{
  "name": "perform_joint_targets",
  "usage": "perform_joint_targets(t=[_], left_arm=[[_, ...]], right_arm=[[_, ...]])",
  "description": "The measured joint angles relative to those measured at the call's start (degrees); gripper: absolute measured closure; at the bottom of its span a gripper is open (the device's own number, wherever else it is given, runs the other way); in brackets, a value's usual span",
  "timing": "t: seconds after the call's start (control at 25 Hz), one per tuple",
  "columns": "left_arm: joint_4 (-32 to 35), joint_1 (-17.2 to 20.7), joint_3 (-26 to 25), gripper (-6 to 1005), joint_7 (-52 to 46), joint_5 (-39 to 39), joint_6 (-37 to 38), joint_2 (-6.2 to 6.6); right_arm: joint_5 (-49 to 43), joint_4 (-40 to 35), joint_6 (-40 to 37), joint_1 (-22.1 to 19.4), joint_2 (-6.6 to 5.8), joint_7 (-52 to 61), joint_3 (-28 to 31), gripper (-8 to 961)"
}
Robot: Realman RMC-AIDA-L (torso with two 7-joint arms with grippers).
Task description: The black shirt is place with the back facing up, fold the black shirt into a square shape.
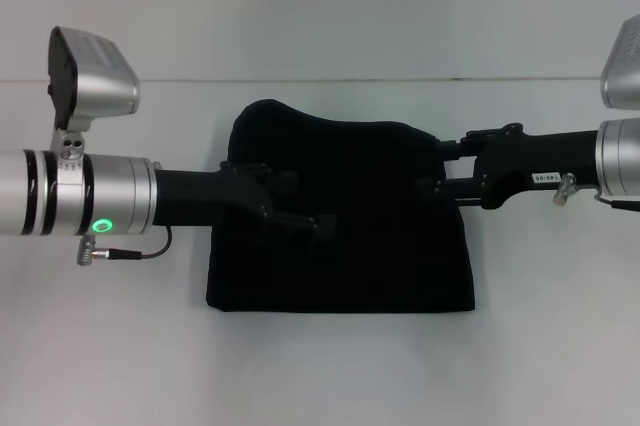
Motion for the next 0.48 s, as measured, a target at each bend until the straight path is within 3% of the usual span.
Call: perform_joint_targets(t=[0.48], left_arm=[[-0.1, -0.1, 0.0, 48, 0.4, 0.4, -0.4, 0.12]], right_arm=[[-0.1, 0.6, 1.3, 0.4, 0.38, 0.0, -0.3, 264]])
